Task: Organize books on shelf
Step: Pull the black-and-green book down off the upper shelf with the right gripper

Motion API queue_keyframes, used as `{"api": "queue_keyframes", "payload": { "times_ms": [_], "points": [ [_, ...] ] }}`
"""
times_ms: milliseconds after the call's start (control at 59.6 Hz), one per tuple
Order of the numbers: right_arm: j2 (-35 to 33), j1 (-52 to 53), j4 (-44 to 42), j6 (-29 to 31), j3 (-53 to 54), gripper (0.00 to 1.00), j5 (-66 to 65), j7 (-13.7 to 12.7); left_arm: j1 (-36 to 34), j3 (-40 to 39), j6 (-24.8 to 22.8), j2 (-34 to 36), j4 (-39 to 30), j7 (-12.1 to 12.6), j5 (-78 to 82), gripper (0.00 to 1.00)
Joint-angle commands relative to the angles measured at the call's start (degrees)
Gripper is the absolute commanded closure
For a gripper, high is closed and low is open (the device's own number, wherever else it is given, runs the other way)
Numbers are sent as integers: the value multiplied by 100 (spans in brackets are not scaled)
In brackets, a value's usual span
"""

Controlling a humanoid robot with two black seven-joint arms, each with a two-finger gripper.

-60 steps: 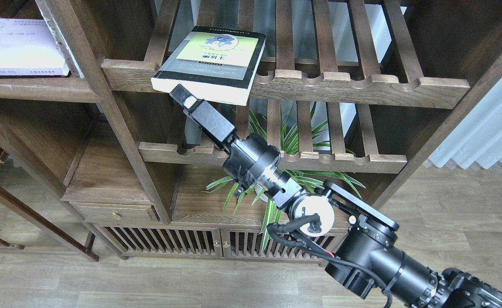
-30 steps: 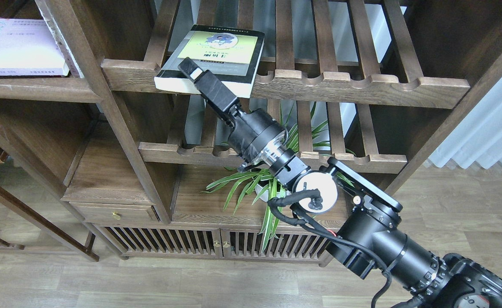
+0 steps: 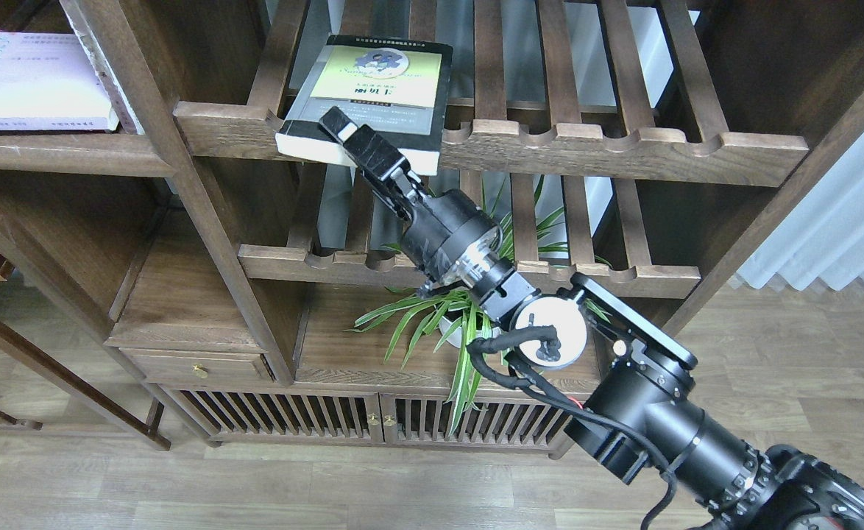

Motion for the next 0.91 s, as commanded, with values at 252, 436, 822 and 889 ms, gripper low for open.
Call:
{"api": "queue_keyframes", "payload": {
  "times_ms": [252, 436, 822, 889],
  "points": [
    [-640, -1118, 432, 1978, -454, 97, -2, -18, 205, 1113, 0, -30, 8, -1, -1060, 0],
    [-1396, -1575, 432, 2231, -683, 97, -2, -18, 205, 1710, 0, -30, 17, -1, -1403, 0],
    [-2153, -2147, -297, 2231, -683, 96, -64, -1028, 55, 3574, 0, 5, -124, -230, -2414, 0],
    [-2162, -2164, -420, 2231, -692, 95, -73, -1212, 29, 3793, 0, 5, -177, -326, -2458, 0]
  ]
}}
